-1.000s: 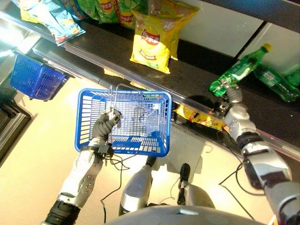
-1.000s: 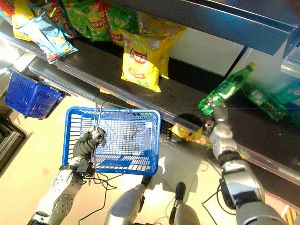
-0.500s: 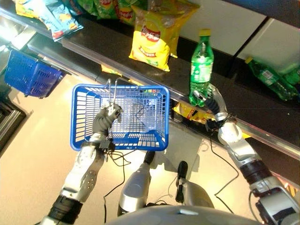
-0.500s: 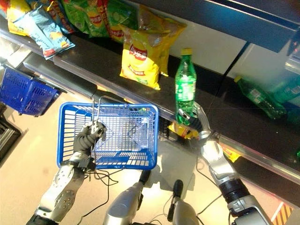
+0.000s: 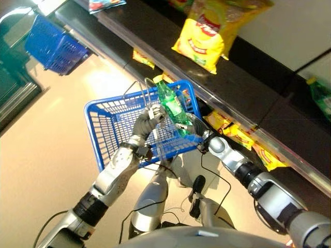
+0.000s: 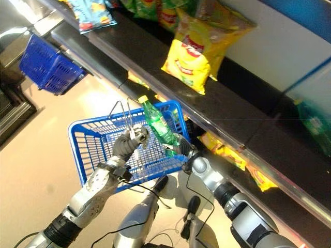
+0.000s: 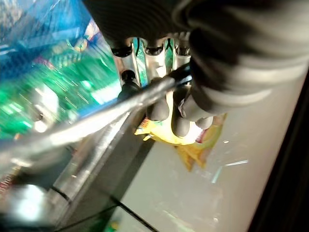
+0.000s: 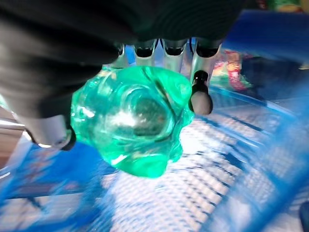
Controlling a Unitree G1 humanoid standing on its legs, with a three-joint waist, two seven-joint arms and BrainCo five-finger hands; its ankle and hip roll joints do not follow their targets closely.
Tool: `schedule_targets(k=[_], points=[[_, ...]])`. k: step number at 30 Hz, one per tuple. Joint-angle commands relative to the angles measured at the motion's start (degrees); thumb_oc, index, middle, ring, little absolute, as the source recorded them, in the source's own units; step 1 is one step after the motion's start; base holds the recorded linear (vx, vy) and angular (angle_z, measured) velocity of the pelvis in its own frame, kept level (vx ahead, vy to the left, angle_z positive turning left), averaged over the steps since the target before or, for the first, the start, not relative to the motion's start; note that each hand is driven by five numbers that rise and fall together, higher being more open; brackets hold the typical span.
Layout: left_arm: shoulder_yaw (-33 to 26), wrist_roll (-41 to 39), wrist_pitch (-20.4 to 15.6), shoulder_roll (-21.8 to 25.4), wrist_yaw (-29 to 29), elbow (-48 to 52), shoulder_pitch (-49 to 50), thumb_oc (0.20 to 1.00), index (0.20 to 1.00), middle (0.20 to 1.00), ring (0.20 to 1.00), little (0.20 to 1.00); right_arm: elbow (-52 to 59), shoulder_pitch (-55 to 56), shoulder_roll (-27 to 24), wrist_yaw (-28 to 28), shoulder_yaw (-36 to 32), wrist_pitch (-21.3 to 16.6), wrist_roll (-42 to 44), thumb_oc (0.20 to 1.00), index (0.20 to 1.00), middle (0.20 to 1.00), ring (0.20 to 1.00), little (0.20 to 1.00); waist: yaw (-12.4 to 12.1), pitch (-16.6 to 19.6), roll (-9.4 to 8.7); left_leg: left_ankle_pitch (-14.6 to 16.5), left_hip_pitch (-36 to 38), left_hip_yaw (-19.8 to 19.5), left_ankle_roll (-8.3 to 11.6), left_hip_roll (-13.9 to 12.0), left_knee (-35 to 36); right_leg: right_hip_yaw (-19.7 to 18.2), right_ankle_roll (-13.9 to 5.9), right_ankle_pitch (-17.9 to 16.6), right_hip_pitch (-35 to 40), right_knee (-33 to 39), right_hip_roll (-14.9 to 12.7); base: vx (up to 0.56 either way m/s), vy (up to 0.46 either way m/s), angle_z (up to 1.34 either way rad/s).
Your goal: Pick up the snacks into the basket
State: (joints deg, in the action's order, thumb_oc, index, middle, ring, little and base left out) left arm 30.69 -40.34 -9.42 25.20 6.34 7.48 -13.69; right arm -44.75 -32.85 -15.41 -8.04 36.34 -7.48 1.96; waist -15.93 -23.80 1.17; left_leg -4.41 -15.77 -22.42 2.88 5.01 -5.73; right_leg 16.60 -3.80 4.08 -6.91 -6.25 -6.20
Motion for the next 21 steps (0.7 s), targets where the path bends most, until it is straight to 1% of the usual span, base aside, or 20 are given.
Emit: schedule_targets(k=[1,4,7,10,11,12,16,17,18,19,21], points=[[-0.78,0.39,-6.36,-2.93,-0.74,10.23,-8.73,0.2,0.2,0.2,0.2,0.2,4.03,-2.87,6.89,-0.56,1.36,-3.77,4.05,0.2,0.2,0.2,0.2,0.2,-0.04,1.03,0.65,1.77,-1.5,-1.13,-0.36,3.3,-1.97,1.18,-3.44,0.84,-0.27,-5.11,-3.18,-0.01,0.0,0.23],[-0.38,-0.18,-6.27,-3.44,-0.41,10.82,-9.82,0.2,0.2,0.2,0.2,0.2,-2.31,-3.04,9.63,-1.01,1.04,-2.79,6.13,0.2,0.2,0.2,0.2,0.2,-0.68,0.68,1.05,1.73,-1.57,-1.8,-0.27,3.56,-1.88,1.81,-3.31,1.29,-0.18,-5.36,-3.35,0.0,-0.002,0.34],[-0.4,-0.94,-6.2,-3.55,-0.12,11.6,-10.02,0.2,0.2,0.2,0.2,0.2,-7.28,-4.28,11.07,-1.51,0.31,-1.89,7.3,0.2,0.2,0.2,0.2,0.2,-1.32,0.67,1.3,1.64,-1.33,-2.01,-0.23,3.66,-1.58,2.13,-3.33,1.35,0.03,-5.33,-3.52,0.01,0.013,0.2],[-0.64,-1.18,-6.09,-3.59,0.16,12.27,-10.0,0.2,0.2,0.2,0.2,0.2,-10.51,-5.81,11.51,-1.79,0.03,-1.12,7.18,0.2,0.2,0.2,0.2,0.2,-1.77,0.48,1.41,1.58,-1.24,-2.13,-0.21,3.78,-1.49,2.31,-3.29,1.48,0.11,-5.52,-3.64,0.0,0.01,0.1],[-0.49,-1.88,-5.89,-3.66,0.37,12.45,-10.49,0.2,0.2,0.2,0.2,0.2,-14.28,-7.64,12.21,-1.95,-0.42,-0.11,7.58,0.2,0.2,0.2,0.2,0.2,-2.04,0.28,1.45,1.55,-1.29,-2.23,-0.22,3.8,-1.5,2.2,-3.21,1.62,-0.27,-6.14,-3.71,0.0,-0.002,0.11],[-0.37,-2.02,-5.73,-3.68,0.45,12.57,-10.86,0.2,0.2,0.2,0.2,0.2,-15.54,-8.53,12.38,-2.08,-0.1,0.38,7.03,0.2,0.2,0.2,0.2,0.2,-2.23,0.26,1.5,1.52,-1.29,-2.24,-0.19,3.82,-1.46,2.27,-3.2,1.59,-0.37,-6.24,-3.76,0.0,-0.002,0.12],[0.28,-2.59,-5.49,-4.18,0.14,12.75,-11.47,0.2,0.2,0.2,0.2,0.2,-19.57,-10.85,13.36,-1.55,0.62,1.23,5.87,0.2,0.2,0.2,0.2,0.2,-2.77,0.1,1.63,1.43,-1.27,-2.56,-0.05,3.93,-1.23,2.61,-3.13,1.66,-0.31,-6.17,-3.85,0.01,-0.003,0.02],[0.49,-2.83,-5.38,-4.2,0.2,12.78,-11.71,0.2,0.2,0.2,0.2,0.2,-20.04,-11.28,13.85,-1.7,0.14,1.47,6.74,0.376,0.376,0.376,0.376,0.376,-2.9,0.08,1.64,1.35,-1.36,-2.63,-0.01,3.93,-1.19,2.68,-3.13,1.69,-0.28,-6.12,-3.86,0.0,0.0,0.0],[0.49,-2.83,-5.38,-4.2,0.2,12.78,-11.71,0.2,0.2,0.2,0.2,0.2,-20.04,-11.28,13.85,-1.7,0.14,1.47,6.74,0.376,0.376,0.376,0.376,0.376,-2.9,0.08,1.63,1.35,-1.36,-2.63,-0.01,3.93,-1.19,2.67,-3.13,1.69,-0.28,-6.12,-3.86,0.0,0.0,0.0],[0.56,-3.44,-5.23,-4.31,0.17,12.97,-11.41,0.2,0.2,0.2,0.2,0.2,-19.75,-11.48,14.53,-1.99,-0.19,1.55,7.84,1.0,1.0,1.0,1.0,1.0,-2.93,0.14,1.51,1.29,-1.24,-2.65,-0.04,3.89,-0.97,2.76,-3.15,1.76,-0.13,-5.91,-3.86,0.0,0.0,0.0],[0.26,-4.08,-5.25,-4.45,0.19,13.0,-10.79,0.2,0.2,0.2,0.2,0.2,-17.71,-10.71,14.73,-2.01,0.49,1.3,8.1,1.0,1.0,1.0,1.0,1.0,-2.76,0.29,1.21,1.35,-0.69,-2.48,-0.15,3.82,-0.65,2.59,-3.19,1.86,0.17,-5.83,-3.82,0.02,0.004,0.0]])
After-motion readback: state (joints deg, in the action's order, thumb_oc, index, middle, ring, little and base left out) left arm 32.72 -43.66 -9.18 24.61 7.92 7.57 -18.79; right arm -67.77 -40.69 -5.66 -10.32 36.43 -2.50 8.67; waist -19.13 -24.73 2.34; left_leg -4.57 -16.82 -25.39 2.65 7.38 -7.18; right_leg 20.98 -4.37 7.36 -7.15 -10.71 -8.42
